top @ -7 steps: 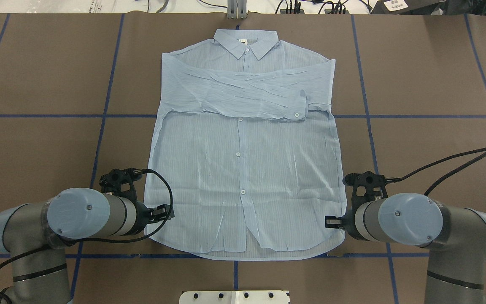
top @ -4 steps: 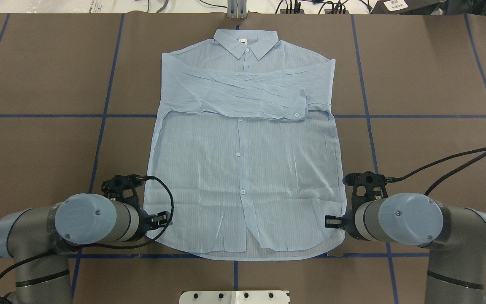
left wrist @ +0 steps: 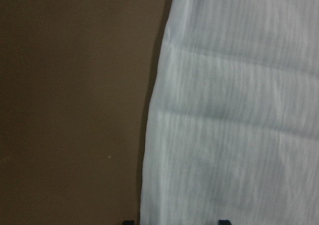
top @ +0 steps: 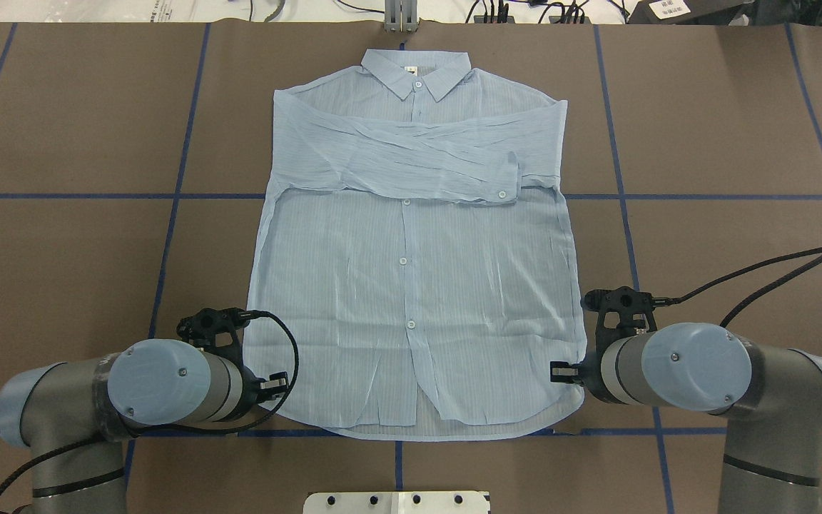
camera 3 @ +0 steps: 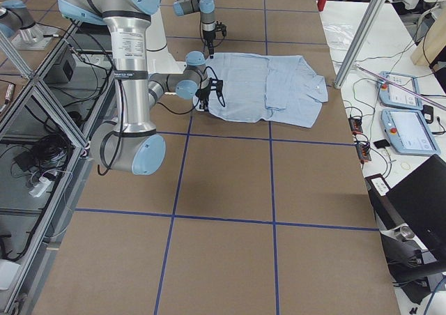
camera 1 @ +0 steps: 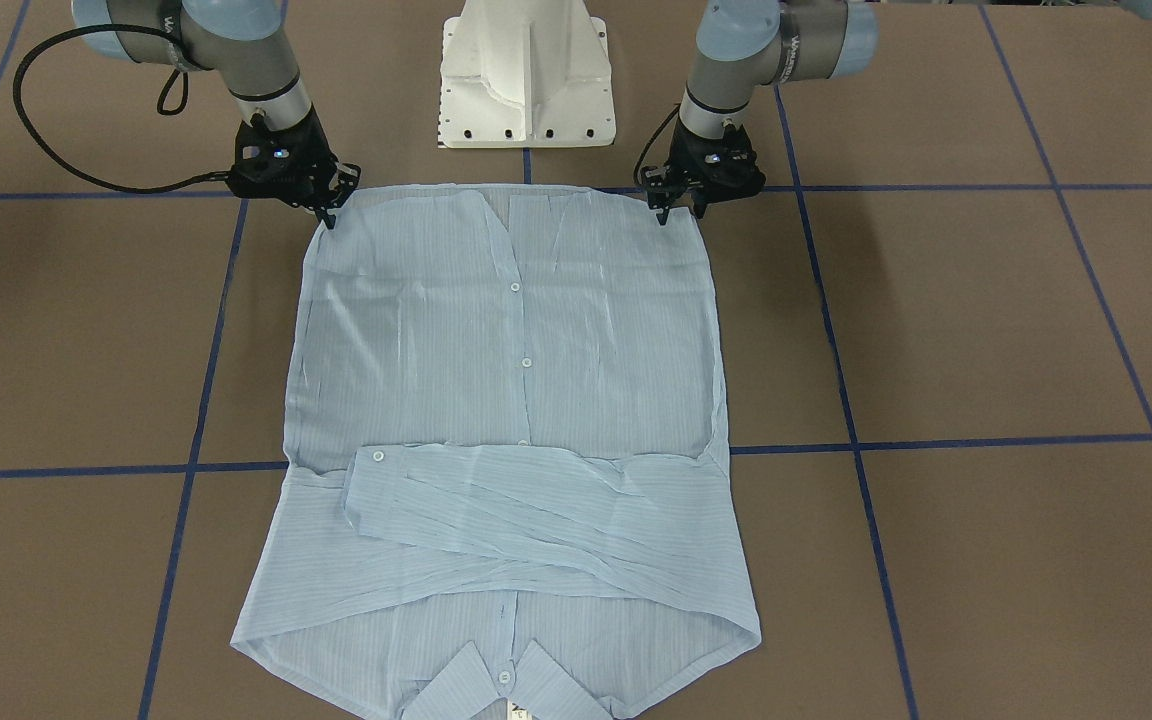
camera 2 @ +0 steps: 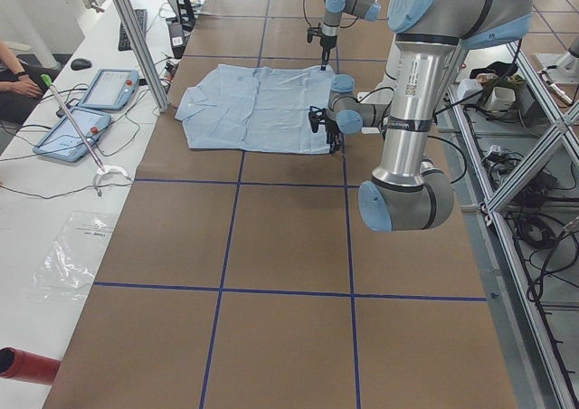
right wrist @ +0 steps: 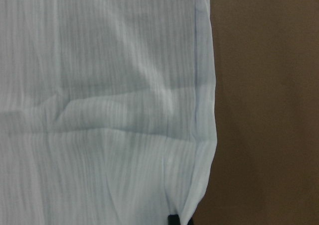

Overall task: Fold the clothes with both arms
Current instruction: 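Lift the hem with both grippers and carry it toward the collar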

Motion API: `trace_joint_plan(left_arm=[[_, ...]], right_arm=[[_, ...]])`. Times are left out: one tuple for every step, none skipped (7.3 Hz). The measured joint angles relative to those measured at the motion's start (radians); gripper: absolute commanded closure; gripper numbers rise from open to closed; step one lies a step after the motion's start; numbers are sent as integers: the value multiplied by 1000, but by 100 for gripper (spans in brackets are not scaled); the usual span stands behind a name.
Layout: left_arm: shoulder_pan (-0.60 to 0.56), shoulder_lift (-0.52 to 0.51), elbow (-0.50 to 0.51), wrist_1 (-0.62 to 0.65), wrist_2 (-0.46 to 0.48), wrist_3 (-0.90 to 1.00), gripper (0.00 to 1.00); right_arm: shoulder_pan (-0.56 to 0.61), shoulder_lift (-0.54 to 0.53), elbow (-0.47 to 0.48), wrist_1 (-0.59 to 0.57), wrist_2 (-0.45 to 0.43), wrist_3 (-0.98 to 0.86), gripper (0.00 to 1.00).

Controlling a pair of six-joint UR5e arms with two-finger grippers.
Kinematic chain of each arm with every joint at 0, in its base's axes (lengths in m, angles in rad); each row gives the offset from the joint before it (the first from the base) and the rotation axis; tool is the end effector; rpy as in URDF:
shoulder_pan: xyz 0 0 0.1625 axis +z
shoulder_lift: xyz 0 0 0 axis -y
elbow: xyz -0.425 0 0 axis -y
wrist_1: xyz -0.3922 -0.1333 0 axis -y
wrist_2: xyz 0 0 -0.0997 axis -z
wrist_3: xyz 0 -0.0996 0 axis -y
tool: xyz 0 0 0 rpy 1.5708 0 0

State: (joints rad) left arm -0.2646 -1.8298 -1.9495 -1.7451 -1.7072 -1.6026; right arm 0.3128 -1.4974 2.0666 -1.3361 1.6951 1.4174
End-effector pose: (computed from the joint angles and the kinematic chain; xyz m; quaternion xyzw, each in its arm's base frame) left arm 0.5132 -0.2631 0.3354 -0.0164 0.3986 -0.1087 0.9105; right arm -0.4403 -0.2695 0.3718 0.0346 -0.3931 0.0489 0.9175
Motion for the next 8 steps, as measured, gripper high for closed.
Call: trace_joint_plan(left_arm=[[0,-15,0,25,0,1,92],[-1,-25,2,39,0,1,100],[-5,-30,1,45,0,1,100],[-14,-33,-10,48,1,1,100],[-33,-34,-44,50,-1,2,100],[-57,-32,-88,56,-5,10,100],[-80,-29,-121,68,-7,32,100],[-99,-22,-138,75,-9,58,100]], right_arm=[[2,-1,0,0,1,0,100],[2,-1,0,0,1,0,100],[3,-1,-1,0,2,0,100],[6,0,-1,0,3,0,100],[13,1,4,1,4,1,100],[27,2,15,3,8,3,100],[56,3,22,6,32,3,100],[97,4,25,10,78,2,100]])
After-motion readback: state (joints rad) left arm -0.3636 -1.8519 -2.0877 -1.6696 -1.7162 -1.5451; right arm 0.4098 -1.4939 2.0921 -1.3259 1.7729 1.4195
